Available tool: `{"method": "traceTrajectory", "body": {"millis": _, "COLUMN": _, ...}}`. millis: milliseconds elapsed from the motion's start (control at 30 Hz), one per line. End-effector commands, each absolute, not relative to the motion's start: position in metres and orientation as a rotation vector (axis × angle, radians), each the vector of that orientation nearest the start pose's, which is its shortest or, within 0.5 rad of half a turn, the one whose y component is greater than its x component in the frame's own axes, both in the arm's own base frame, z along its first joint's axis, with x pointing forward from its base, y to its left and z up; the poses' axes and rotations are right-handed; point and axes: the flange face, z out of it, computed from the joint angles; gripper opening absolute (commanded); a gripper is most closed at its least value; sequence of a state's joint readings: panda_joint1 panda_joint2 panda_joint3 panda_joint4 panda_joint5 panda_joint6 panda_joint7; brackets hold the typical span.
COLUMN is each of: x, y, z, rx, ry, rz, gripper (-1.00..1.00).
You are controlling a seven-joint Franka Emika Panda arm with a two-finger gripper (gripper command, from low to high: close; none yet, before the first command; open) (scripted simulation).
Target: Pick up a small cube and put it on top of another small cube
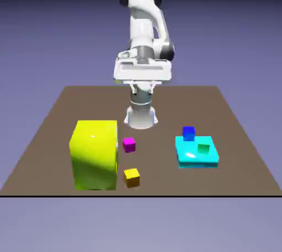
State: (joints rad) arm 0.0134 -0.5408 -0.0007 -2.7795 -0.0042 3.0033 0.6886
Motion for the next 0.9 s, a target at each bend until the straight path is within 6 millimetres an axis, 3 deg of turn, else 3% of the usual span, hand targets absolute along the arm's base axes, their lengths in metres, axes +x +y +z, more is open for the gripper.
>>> {"method": "traceTrajectory", "body": {"millis": 0, "x": 0.405, "y": 0.006, "z": 0.456, "rx": -2.601, "ry": 0.84, "rz": -1.001, "gripper": 0.0}}
{"method": "traceTrajectory", "body": {"millis": 233, "x": 0.455, "y": 0.009, "z": 0.443, "rx": -2.917, "ry": 0.436, "rz": -0.823, "gripper": 0.0}}
{"method": "traceTrajectory", "body": {"millis": 467, "x": 0.501, "y": 0.012, "z": 0.422, "rx": -3.115, "ry": -0.042, "rz": -0.571, "gripper": 0.0}}
{"method": "traceTrajectory", "body": {"millis": 667, "x": 0.536, "y": 0.013, "z": 0.399, "rx": -3.166, "ry": -0.482, "rz": -0.311, "gripper": 0.0}}
{"method": "traceTrajectory", "body": {"millis": 867, "x": 0.567, "y": 0.013, "z": 0.371, "rx": -3.095, "ry": -0.914, "rz": -0.033, "gripper": 0.0}}
